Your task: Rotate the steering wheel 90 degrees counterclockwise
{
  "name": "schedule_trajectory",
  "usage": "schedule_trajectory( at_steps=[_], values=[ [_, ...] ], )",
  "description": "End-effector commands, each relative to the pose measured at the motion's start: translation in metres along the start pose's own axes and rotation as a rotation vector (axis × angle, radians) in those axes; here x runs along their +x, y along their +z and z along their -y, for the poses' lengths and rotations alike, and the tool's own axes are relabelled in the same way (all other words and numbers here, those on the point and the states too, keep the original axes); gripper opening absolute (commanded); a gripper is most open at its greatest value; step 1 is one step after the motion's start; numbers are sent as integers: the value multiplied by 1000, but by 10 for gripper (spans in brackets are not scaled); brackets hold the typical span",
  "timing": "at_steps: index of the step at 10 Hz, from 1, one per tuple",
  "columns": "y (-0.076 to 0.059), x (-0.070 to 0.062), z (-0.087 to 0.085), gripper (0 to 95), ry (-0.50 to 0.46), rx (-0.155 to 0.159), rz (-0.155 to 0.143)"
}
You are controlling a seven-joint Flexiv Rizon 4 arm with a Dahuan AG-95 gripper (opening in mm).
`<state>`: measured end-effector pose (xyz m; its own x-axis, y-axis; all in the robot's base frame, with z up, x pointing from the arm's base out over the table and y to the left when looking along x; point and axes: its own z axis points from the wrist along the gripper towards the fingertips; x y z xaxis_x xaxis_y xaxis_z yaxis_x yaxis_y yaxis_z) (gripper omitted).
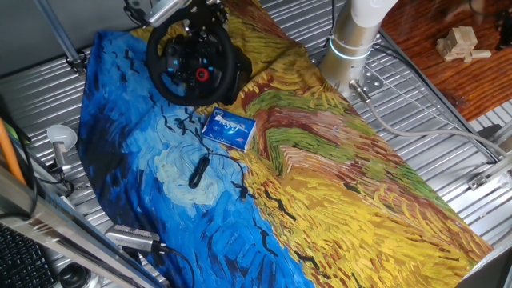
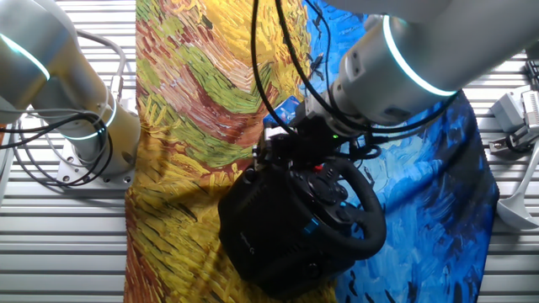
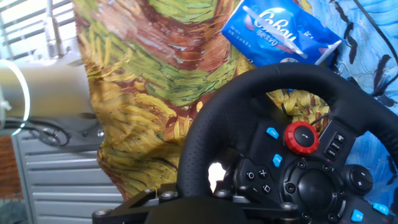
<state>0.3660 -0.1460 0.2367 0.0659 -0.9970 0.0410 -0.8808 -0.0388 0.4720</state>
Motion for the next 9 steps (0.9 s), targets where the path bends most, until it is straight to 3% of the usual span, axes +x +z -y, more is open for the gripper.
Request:
schedule_trajectory(
  at_steps=[1, 9],
  values=[
    [-2, 5, -2, 0, -37, -3, -2],
    [-4, 18, -6, 0, -154, 6, -4]
  ],
)
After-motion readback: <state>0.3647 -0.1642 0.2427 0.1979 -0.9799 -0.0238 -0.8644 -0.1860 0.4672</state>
